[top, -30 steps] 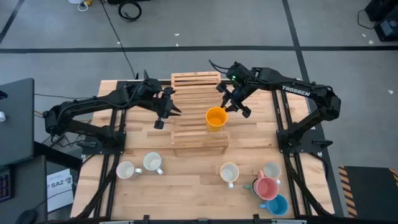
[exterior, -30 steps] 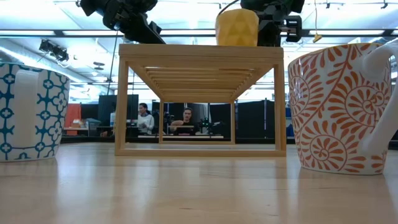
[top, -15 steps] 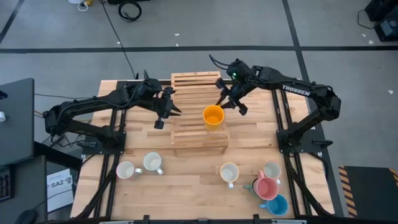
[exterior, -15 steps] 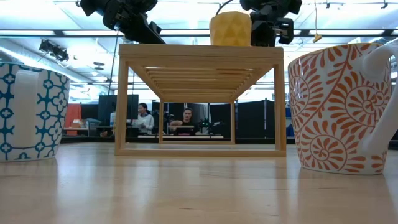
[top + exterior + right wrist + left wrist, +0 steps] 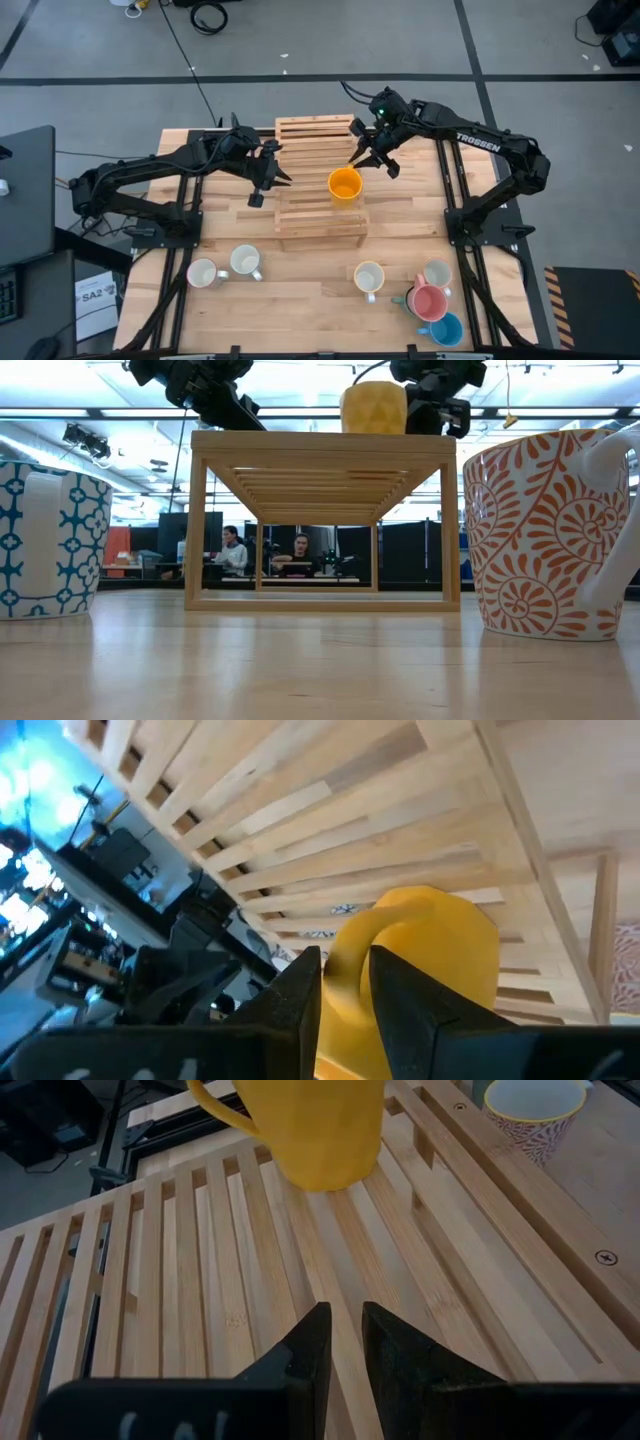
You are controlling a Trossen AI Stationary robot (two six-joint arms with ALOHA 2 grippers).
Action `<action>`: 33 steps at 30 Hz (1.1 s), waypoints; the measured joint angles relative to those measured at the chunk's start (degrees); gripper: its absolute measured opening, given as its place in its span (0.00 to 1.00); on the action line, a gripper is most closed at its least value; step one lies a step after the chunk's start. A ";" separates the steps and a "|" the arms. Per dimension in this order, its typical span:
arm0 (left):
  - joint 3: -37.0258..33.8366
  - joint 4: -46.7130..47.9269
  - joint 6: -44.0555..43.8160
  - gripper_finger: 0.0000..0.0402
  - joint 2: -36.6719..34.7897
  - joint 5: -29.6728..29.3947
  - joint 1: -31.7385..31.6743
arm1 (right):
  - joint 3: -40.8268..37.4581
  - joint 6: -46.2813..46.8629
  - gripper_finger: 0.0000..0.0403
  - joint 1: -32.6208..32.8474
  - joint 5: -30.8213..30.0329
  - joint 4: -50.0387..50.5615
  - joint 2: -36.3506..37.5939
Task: Place coffee mugs
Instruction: Put the top yellow cup on the shelf
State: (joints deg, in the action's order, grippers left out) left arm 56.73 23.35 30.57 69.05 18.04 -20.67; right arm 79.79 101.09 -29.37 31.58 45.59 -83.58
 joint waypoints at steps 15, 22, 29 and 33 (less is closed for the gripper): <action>0.00 -0.04 -4.08 0.17 0.00 2.19 0.01 | 0.00 -20.44 0.24 -5.05 -0.46 4.16 7.83; 0.07 -4.54 -13.39 0.17 1.09 4.21 2.05 | 0.00 -57.77 0.23 -7.20 -4.82 12.35 12.21; 0.04 -13.33 -18.64 0.17 5.97 2.87 9.10 | -0.30 -85.14 0.23 -3.95 -16.04 12.47 14.92; 0.04 -19.94 -22.61 0.17 9.23 -1.21 12.76 | -3.42 -88.73 0.23 -1.94 -26.34 8.76 15.48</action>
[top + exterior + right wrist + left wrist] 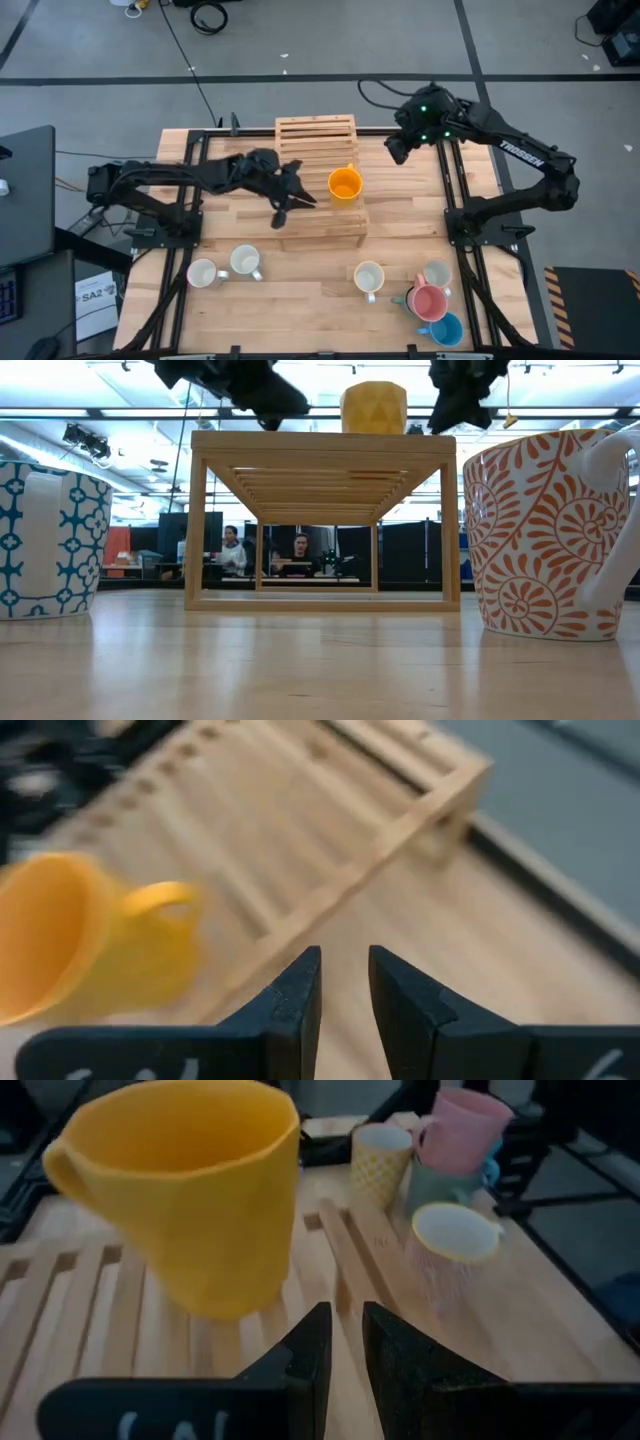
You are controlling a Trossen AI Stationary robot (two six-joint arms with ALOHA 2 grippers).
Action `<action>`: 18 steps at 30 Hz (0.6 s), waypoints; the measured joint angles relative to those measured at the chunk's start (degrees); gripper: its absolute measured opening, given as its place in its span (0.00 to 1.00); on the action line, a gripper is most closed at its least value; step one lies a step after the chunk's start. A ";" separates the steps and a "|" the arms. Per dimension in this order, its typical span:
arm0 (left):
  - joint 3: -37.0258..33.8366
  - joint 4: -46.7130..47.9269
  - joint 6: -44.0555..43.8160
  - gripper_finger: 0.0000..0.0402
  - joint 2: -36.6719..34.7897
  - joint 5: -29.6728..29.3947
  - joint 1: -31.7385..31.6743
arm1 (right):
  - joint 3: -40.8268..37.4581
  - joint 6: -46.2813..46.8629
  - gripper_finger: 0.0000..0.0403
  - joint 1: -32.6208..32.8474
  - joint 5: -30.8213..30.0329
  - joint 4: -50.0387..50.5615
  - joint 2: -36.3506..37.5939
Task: Place coffee mugs
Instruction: Put the top yellow cup on the shelf
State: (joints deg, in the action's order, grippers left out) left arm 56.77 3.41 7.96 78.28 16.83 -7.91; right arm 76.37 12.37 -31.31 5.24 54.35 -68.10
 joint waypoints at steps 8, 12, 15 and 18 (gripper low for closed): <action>0.00 -10.13 -2.88 0.17 4.34 -9.90 3.26 | -7.15 -3.96 0.23 2.34 -4.51 -13.30 -0.15; 0.00 -10.85 -2.92 0.17 4.71 -11.95 3.30 | -10.34 -4.85 0.23 3.43 -4.20 -17.31 -0.17; 0.00 -11.80 -2.92 0.16 4.76 -14.01 3.30 | -12.43 -4.86 0.23 4.46 -2.71 -20.15 -0.17; 0.00 -13.19 -2.88 0.16 4.76 -15.46 3.24 | -13.91 -4.84 0.23 5.69 -0.14 -22.29 -0.17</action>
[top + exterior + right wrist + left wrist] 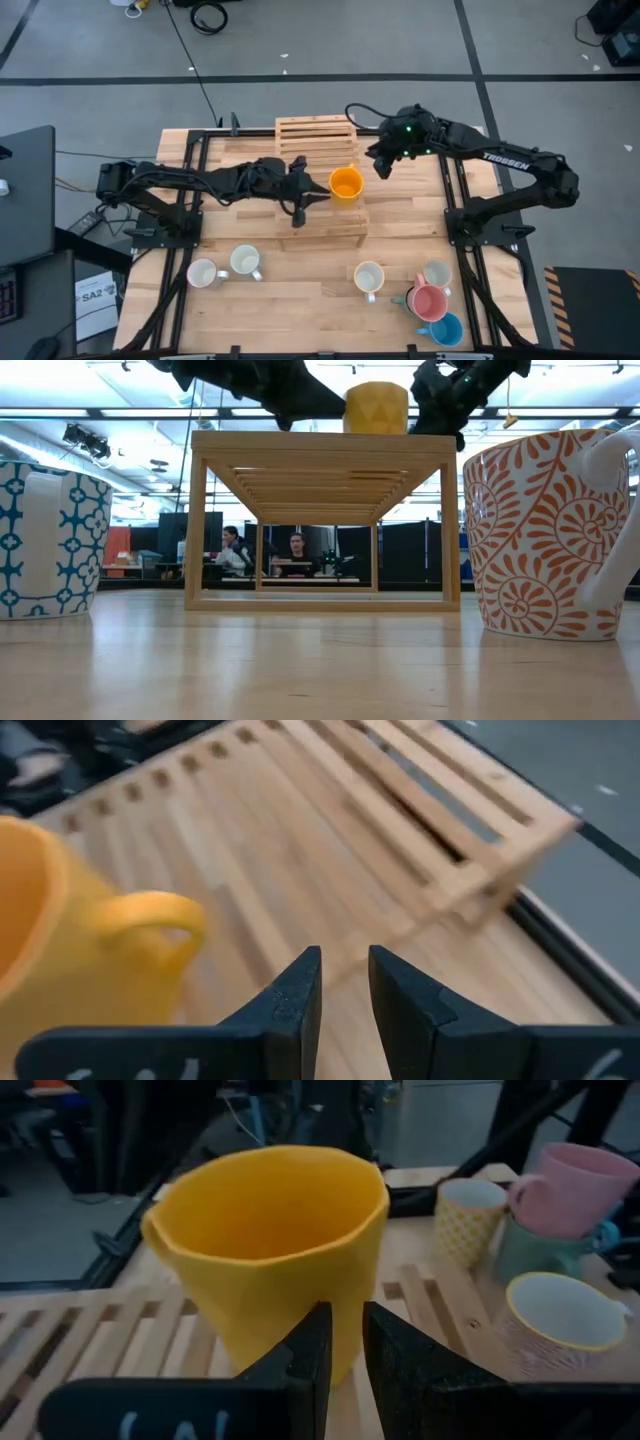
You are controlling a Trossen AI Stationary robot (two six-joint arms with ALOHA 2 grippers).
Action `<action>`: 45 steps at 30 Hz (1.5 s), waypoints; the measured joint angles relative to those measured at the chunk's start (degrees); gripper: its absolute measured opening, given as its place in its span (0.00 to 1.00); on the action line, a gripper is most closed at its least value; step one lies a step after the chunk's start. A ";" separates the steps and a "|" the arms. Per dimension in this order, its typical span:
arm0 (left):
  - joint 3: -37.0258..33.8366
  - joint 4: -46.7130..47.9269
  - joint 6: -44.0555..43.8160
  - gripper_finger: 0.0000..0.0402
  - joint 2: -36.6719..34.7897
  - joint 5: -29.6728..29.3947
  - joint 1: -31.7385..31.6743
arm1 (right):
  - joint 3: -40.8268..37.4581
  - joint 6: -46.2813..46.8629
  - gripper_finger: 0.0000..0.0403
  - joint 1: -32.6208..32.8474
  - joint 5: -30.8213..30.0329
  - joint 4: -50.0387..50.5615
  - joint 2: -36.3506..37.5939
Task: Place coffee mugs
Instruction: Put the top yellow cup on the shelf
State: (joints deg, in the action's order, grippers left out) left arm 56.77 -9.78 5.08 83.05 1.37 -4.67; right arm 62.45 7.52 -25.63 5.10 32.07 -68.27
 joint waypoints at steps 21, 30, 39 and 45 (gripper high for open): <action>-0.04 1.20 0.07 0.16 -0.42 -15.76 -0.02 | -2.40 3.95 0.23 7.95 6.98 -2.84 0.00; -0.04 6.47 -2.09 0.16 -1.42 -6.48 1.88 | -2.40 5.88 0.23 9.93 7.00 -2.42 0.00; -0.04 3.62 -4.62 0.16 -1.40 -1.67 3.45 | -2.40 7.92 0.23 11.36 6.95 -2.83 0.00; -0.04 2.27 -4.45 0.16 -1.40 -3.46 2.82 | -2.38 7.90 0.23 12.67 6.73 -2.62 0.00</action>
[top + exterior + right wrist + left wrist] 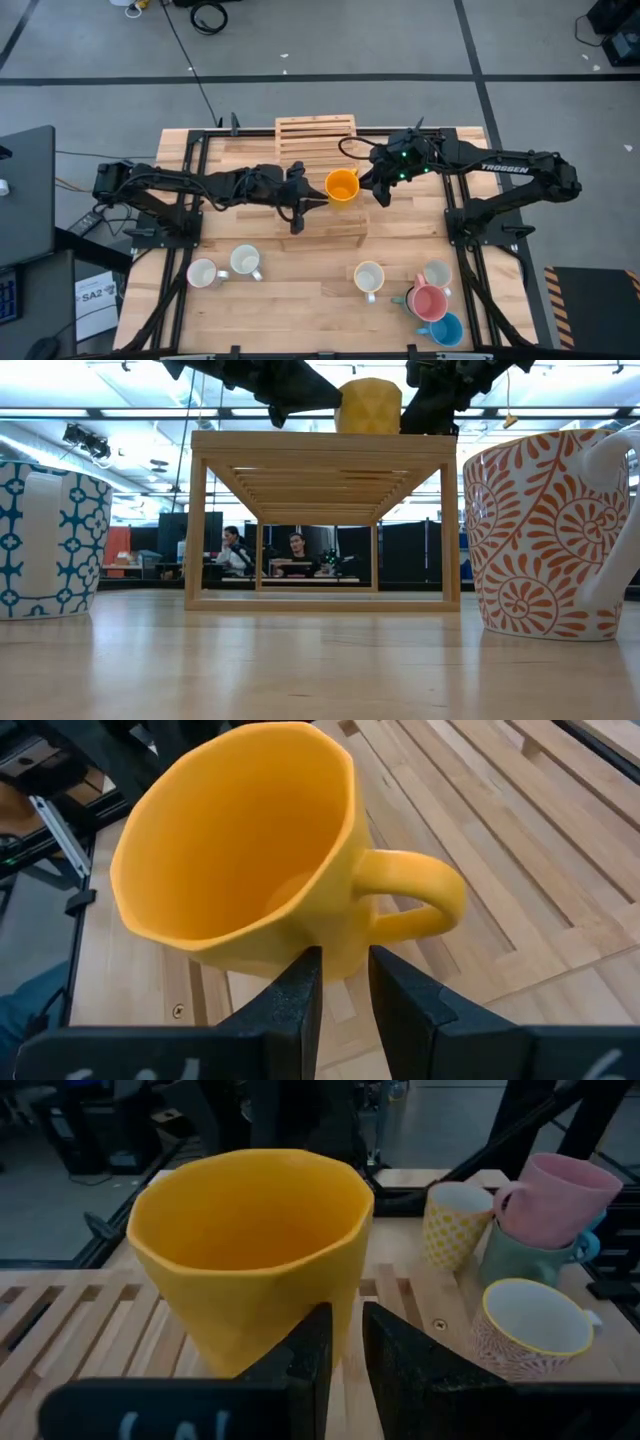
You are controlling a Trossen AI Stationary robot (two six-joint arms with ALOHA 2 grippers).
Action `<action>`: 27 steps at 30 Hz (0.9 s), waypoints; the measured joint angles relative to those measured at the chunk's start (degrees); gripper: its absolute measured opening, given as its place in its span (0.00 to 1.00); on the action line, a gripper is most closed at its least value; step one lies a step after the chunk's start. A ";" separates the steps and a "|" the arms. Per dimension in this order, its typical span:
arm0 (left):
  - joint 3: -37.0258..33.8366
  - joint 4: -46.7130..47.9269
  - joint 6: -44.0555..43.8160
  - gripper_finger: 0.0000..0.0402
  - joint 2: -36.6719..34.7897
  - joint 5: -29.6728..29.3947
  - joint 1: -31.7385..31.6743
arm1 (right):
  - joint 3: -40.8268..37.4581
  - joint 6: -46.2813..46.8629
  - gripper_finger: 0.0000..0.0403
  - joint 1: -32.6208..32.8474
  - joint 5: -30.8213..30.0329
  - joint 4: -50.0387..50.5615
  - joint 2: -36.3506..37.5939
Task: Place coffee mugs
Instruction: Put the top yellow cup on the shelf
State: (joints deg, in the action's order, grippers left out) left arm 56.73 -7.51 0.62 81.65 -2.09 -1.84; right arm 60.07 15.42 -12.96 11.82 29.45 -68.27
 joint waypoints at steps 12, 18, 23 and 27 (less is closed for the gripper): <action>0.00 1.43 3.12 0.16 0.00 -12.72 -0.73 | 0.02 -0.06 0.23 1.99 0.43 -0.79 -0.04; 0.00 3.65 3.56 0.16 0.04 -18.50 -0.62 | 0.02 -0.16 0.23 2.72 0.60 -0.45 0.19; 0.02 5.97 3.57 0.16 0.04 -18.55 -0.62 | 0.02 -1.53 0.23 2.69 0.54 1.70 3.19; 0.02 6.58 3.50 0.16 0.07 -18.46 -0.53 | 0.04 -7.29 0.23 2.69 -0.37 4.34 7.23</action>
State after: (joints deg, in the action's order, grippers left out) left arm 56.75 -0.93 4.12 81.71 -20.56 -2.37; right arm 60.12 8.14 -10.26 11.45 33.79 -61.04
